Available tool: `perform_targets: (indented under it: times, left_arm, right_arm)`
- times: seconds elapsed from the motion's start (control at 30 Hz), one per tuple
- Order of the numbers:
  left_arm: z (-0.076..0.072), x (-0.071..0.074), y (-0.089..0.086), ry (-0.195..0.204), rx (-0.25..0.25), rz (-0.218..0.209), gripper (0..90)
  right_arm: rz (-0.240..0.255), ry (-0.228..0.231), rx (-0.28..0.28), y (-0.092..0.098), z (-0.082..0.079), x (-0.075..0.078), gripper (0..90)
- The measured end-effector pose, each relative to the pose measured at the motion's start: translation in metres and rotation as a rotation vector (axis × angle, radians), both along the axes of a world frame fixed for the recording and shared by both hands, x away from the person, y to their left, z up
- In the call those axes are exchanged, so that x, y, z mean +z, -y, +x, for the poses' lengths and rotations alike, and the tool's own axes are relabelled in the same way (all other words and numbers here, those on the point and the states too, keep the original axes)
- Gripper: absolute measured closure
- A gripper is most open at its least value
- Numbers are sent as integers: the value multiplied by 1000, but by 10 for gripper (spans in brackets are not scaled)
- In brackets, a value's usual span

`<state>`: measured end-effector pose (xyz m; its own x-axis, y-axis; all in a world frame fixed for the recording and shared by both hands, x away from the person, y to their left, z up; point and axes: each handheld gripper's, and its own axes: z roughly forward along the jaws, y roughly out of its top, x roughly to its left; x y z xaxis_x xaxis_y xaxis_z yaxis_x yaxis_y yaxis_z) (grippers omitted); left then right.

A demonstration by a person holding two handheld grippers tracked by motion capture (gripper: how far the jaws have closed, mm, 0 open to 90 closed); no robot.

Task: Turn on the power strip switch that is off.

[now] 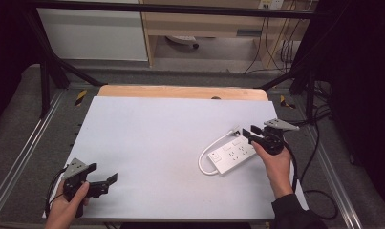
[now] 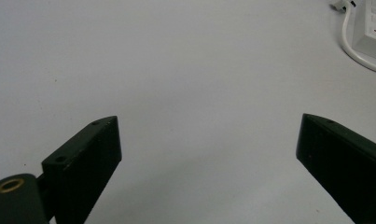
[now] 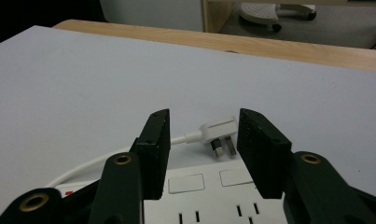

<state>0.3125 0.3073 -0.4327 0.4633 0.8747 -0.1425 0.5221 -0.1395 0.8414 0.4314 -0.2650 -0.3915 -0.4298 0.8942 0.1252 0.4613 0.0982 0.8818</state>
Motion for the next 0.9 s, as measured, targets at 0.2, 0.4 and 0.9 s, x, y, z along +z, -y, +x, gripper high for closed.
perform_targets:
  times: [0.2,0.4,0.9]
  left_arm:
    - [0,0,0,1,-2,3,67]
    - [0,0,0,-1,-2,4,67]
    - [0,0,1,-2,-6,7,68]
  right_arm:
    - [1,-8,18,-3,1,-4,588]
    - [1,-22,27,-6,2,-8,627]
    - [-7,-57,41,-13,5,-19,662]
